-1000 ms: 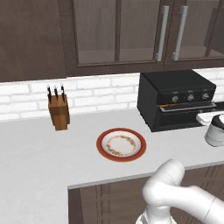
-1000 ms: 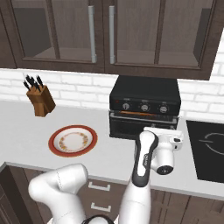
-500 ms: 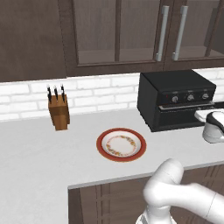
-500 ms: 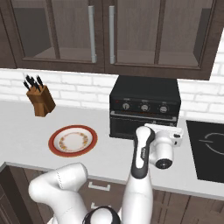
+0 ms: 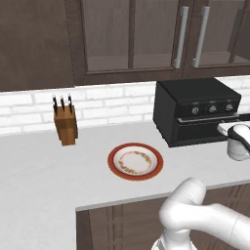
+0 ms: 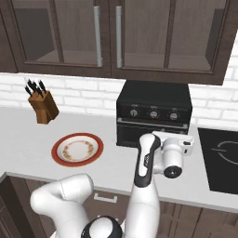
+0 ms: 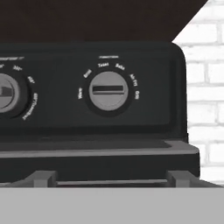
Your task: Pick up the kebab skewer and baguette bread, and place them inside the toaster oven. Close the toaster oven door and start by setting the timer.
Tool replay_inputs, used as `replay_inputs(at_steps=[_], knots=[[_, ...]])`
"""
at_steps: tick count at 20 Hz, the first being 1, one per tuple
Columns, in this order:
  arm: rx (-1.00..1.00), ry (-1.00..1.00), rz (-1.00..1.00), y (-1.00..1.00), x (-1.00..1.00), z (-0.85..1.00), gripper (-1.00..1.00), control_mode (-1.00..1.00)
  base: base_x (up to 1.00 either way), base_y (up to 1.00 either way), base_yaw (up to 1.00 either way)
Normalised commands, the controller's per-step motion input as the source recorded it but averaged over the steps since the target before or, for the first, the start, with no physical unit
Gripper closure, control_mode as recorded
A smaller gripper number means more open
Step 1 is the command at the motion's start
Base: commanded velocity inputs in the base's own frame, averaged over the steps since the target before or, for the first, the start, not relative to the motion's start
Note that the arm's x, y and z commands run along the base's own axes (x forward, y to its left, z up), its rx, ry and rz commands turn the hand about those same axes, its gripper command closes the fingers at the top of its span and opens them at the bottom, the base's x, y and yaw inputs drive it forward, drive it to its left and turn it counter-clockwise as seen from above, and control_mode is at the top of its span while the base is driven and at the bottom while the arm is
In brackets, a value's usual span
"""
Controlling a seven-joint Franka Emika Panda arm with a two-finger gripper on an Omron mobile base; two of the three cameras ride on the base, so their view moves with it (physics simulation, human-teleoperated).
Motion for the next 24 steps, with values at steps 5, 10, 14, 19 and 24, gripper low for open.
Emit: replay_inputs(at_steps=[5,10,14,19,24], knots=[[-0.03,0.00,0.00,0.09,-0.21,0.00,-1.00,-1.00,0.00,0.00,0.00],[-0.03,0.04,0.00,0.10,-0.22,0.00,-1.00,-1.00,0.00,0.00,0.00],[-0.01,0.04,0.00,0.11,-0.14,0.05,-1.00,-1.00,0.00,0.00,0.00],[-0.01,0.04,0.00,0.39,-0.11,0.24,-1.00,-1.00,0.00,0.00,0.00],[0.00,0.05,0.00,0.56,-0.04,0.18,-1.00,-1.00,0.00,0.00,0.00]])
